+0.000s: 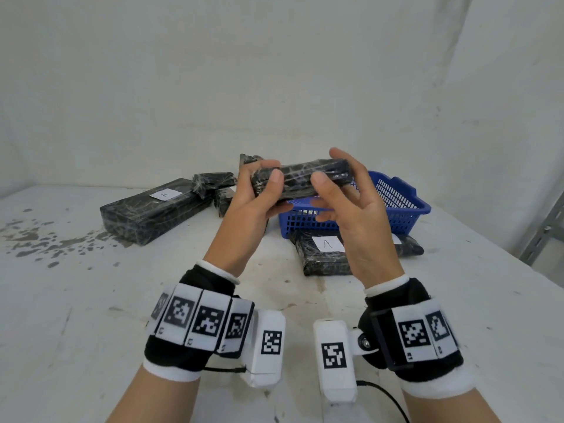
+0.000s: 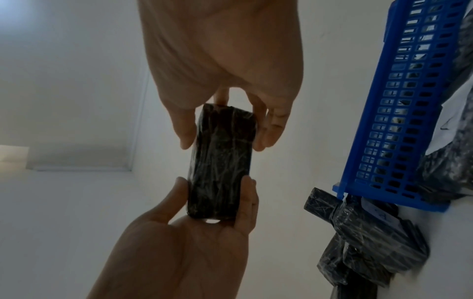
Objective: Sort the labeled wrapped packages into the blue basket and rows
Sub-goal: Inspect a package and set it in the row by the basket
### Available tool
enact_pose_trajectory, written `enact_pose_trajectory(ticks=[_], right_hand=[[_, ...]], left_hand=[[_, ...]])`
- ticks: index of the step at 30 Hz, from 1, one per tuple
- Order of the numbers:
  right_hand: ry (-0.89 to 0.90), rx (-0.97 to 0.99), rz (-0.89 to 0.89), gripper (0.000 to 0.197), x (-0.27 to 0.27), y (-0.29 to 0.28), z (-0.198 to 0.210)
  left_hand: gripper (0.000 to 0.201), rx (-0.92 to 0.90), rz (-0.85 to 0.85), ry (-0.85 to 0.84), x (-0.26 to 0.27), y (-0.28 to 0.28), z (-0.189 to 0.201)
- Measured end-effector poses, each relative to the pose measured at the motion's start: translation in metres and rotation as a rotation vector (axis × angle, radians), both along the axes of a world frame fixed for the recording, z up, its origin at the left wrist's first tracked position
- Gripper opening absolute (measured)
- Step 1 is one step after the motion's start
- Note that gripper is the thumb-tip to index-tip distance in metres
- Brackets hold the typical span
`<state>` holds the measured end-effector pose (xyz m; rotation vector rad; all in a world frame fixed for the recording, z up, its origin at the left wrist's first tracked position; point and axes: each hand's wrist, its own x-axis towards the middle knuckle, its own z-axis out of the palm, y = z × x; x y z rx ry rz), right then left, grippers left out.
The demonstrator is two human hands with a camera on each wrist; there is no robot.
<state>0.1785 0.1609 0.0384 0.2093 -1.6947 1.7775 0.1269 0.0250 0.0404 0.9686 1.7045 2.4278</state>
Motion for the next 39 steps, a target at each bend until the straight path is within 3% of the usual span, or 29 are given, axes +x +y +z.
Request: enact_pose_trajectory(ticks=[3,14,18,21,25,29,39], right_hand=[[0.01,-0.001,-0.008,0.044,-0.0011,0.0001,-0.0005],[0.034,0.039,-0.055,0.022,-0.0012,-0.0006,-0.0027],[0.034,0.058,-0.049,0.014,-0.0013,-0.0039,-0.0035],[0.037,0.073,-0.034,0.026,0.0011,-0.0048,-0.0011],[0.021,0.039,0.006,0.042,0.0026,-0.0054,0.0019],[0.01,-0.073,0.024,0.068,0.0006,-0.0058,0.0019],[-0.016,-0.113,0.157,0.082,0.0063,-0.0025,0.0062]], left_hand=[[0.035,-0.031,0.038,0.025,0.0001,-0.0003,-0.0001],[0.051,-0.16,0.187,0.105,0.002,-0.0023,-0.0025],[0.061,-0.098,0.207,0.04,-0.0027,-0.0016,-0.0042],[0.075,-0.033,0.14,-0.023,-0.005,-0.0023,-0.0016],[0.062,0.031,0.096,-0.049,-0.0042,-0.0042,0.0031],[0.062,0.064,0.078,-0.068,-0.0015,-0.0048,0.004],[0.065,0.14,-0.01,-0.075,-0.0002,-0.0057,0.0057]])
